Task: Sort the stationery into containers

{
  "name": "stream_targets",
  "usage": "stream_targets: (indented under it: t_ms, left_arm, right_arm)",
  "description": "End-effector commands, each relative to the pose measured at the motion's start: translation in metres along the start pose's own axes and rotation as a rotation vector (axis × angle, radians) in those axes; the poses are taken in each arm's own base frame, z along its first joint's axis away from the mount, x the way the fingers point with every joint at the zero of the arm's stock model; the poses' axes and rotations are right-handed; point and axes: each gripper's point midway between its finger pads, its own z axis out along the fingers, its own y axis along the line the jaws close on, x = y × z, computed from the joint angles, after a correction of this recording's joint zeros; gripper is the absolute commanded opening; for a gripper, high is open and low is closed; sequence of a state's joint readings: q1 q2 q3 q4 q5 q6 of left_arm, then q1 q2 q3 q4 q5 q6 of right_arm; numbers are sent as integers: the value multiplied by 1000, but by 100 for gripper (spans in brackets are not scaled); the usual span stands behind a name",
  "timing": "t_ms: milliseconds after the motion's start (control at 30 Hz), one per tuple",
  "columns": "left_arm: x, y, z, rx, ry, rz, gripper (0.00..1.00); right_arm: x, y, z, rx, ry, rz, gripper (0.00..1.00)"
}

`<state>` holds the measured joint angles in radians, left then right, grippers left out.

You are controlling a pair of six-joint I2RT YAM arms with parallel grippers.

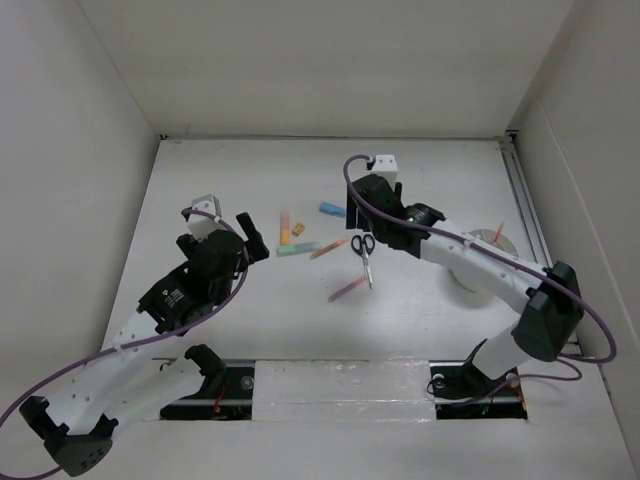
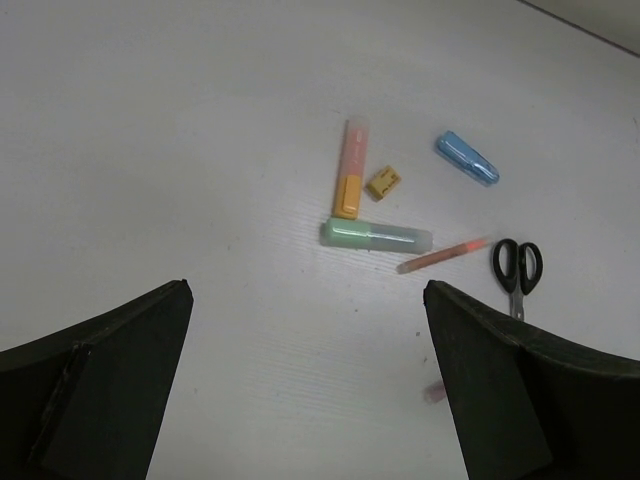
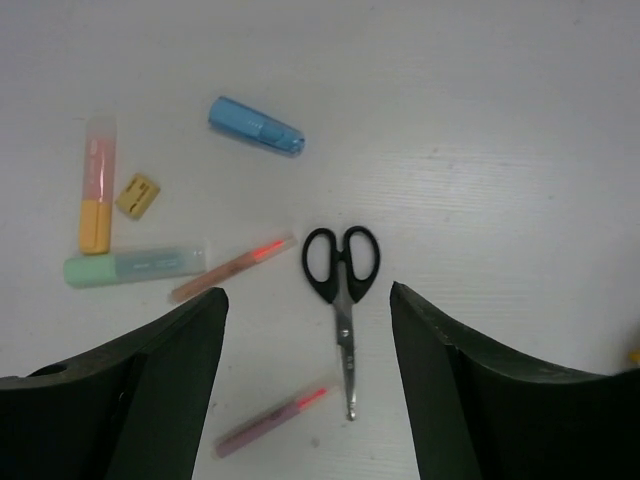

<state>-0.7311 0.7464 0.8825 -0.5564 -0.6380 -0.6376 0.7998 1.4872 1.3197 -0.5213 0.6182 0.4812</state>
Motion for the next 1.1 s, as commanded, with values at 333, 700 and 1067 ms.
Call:
stream_targets:
  t_ms: [333,700,1067]
  left_arm:
    - [-21,3,-5,-35,-57,-49,100]
    - [-28,-3,-13,33,-74,-66,100]
    - [-26,-9,-18,89,-63,-64,100]
  right_arm:
    - [43,64,46,73,34,438,72]
    - [71,61,72,382,97,688,66]
    - [108,68,94,444,186,721,62]
